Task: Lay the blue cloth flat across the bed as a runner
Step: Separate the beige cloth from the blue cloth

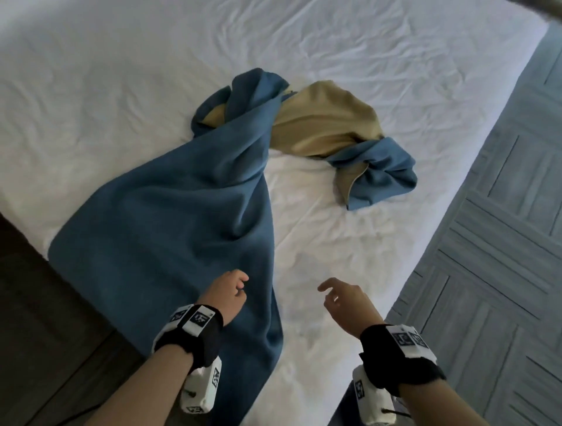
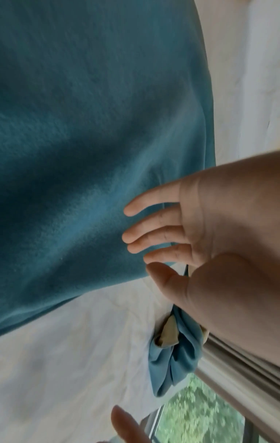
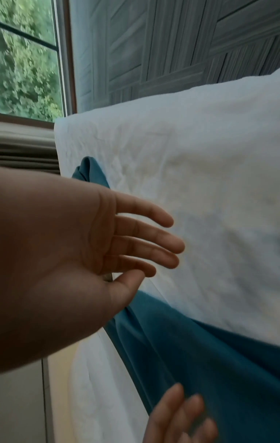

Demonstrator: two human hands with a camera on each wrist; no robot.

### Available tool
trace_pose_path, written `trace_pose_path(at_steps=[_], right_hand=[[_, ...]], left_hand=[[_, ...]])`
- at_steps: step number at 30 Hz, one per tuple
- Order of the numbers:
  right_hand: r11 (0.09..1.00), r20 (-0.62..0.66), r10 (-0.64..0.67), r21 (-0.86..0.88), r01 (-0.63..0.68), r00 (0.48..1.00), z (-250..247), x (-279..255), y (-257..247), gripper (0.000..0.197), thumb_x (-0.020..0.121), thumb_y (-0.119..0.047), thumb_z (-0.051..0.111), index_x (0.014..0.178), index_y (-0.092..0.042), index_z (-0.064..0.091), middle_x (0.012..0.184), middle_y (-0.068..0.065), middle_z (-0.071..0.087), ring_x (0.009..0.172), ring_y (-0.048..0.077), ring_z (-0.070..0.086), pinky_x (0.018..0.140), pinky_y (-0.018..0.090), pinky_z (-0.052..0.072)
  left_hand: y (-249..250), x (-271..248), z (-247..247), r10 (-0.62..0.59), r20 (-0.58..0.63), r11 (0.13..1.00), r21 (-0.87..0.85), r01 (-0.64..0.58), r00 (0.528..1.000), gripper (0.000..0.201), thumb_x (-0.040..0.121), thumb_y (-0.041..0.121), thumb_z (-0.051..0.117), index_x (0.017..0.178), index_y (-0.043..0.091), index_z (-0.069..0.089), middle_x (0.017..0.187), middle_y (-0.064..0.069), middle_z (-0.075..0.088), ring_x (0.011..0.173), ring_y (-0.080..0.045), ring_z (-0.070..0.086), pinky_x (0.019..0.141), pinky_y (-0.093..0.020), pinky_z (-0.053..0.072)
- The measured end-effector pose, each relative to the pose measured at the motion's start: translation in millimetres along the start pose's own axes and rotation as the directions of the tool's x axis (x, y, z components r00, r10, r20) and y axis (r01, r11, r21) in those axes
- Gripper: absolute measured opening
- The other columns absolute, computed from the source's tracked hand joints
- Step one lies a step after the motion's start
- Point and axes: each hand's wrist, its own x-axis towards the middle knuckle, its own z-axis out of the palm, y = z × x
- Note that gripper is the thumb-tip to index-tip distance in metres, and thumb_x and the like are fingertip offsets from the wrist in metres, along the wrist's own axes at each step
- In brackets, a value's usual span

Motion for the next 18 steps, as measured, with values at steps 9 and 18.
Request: trace_pose_path(at_steps=[9,18], right_hand=[[0.984,0.187,-0.176,0.075,0.164,0.966,-72,46,62,0.026,0.086,-0.007,0.047,0.096,-0.022,0.065,0.081,0.004,0.072,0.078,0.024,0.068,0.076,0.035,0.054],[0.975,0.29,-0.218,0.013,0.224,0.932,-161,83,96,0.025,0.089,-0.008,0.045,0.092,-0.027,0.063,0.074,-0.003,0.072,0.069,0.009,0.069,0.065,0.02,0.051]], left_hand=[[63,-11,54,-0.222,-0.105,0.966,-0.158,0.204,0.969,0.024,0.089,0.008,0.048,0.11,0.014,0.059,0.101,-0.008,0.07,0.1,-0.028,0.063,0.092,-0.037,0.049],[149,-13,120,-0.319,-0.078,0.86,-0.443,0.254,0.945,0.025,0.086,0.012,0.047,0.106,0.022,0.058,0.098,-0.004,0.07,0.095,-0.024,0.065,0.089,-0.038,0.051]])
